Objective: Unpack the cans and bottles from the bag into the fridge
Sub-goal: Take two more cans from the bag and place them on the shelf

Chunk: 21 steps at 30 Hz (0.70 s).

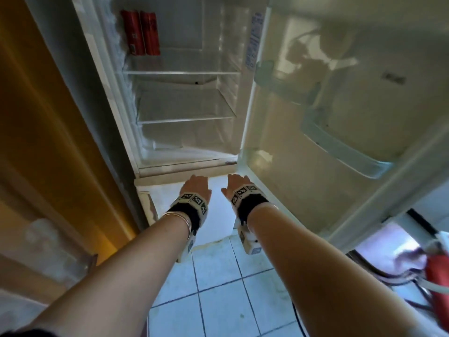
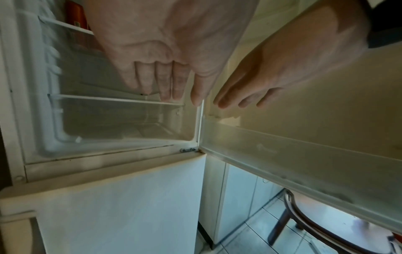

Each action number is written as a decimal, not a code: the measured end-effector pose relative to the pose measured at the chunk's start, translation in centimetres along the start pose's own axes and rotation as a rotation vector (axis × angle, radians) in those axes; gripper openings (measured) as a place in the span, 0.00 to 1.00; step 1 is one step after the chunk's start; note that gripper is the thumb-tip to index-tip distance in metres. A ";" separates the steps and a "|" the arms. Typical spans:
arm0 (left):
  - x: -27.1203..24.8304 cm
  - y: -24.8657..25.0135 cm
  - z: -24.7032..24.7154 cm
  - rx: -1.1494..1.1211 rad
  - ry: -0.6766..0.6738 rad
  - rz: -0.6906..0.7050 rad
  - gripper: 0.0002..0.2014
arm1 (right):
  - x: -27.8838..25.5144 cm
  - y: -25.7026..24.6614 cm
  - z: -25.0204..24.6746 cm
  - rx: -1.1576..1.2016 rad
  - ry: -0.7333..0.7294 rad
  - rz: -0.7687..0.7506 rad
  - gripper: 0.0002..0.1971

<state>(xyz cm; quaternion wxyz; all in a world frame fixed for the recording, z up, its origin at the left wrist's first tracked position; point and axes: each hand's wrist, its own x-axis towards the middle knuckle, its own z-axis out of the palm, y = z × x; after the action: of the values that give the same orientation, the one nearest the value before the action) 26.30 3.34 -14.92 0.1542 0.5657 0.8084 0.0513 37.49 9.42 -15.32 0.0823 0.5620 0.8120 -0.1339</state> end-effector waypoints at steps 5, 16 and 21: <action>-3.5 0.9 2.7 -0.003 -0.051 0.065 0.23 | -4.9 2.3 2.9 0.032 0.003 0.091 0.23; -13.0 4.7 10.7 -0.026 -0.219 0.304 0.18 | -17.4 7.8 10.1 0.148 -0.087 0.356 0.25; -16.9 9.9 13.1 0.009 -0.262 0.447 0.18 | -23.2 13.2 12.0 0.196 -0.100 0.503 0.22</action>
<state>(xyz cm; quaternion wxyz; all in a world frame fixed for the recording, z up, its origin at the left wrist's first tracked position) 44.48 -10.04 -21.60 0.2399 0.7329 0.6366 0.0066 57.89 -10.57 -21.81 0.0983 0.7441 0.6249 -0.2146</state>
